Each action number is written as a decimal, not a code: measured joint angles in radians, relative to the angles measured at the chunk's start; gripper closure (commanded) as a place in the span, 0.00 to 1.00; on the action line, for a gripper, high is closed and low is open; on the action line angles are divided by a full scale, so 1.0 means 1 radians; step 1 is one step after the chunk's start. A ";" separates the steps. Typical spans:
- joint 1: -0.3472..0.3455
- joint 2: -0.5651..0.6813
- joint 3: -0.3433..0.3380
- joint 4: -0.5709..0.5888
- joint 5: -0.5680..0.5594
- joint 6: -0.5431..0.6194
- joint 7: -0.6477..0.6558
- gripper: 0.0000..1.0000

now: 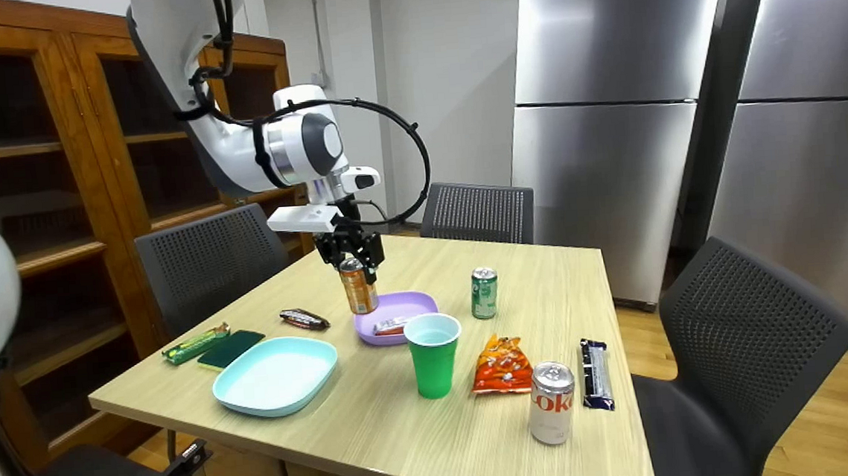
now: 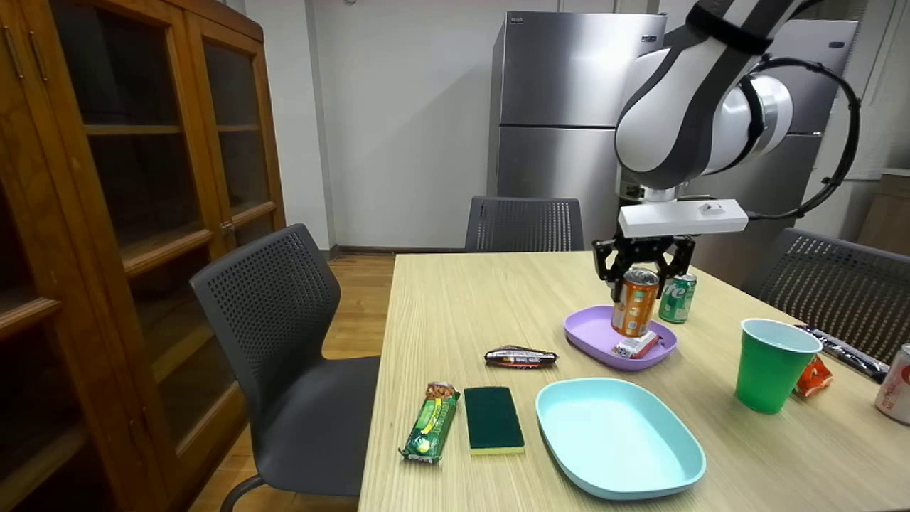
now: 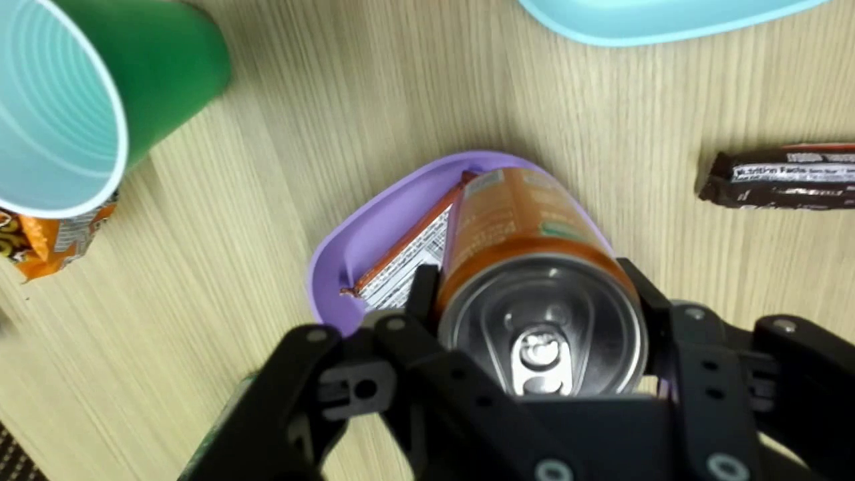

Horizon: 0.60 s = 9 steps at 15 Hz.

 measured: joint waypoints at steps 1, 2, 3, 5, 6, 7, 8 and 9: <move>0.004 -0.003 0.006 -0.009 0.000 0.000 0.000 0.61; 0.007 -0.007 0.011 -0.019 0.000 0.000 0.000 0.61; 0.010 -0.011 0.015 -0.026 -0.002 0.000 0.000 0.61; 0.019 -0.021 0.018 -0.041 -0.005 0.000 0.000 0.61; 0.021 -0.028 0.021 -0.049 -0.008 0.000 0.000 0.61; 0.022 -0.035 0.025 -0.057 -0.011 -0.001 0.000 0.61; 0.023 -0.039 0.030 -0.064 -0.014 -0.001 0.000 0.61; 0.023 -0.043 0.036 -0.071 -0.017 -0.001 0.000 0.61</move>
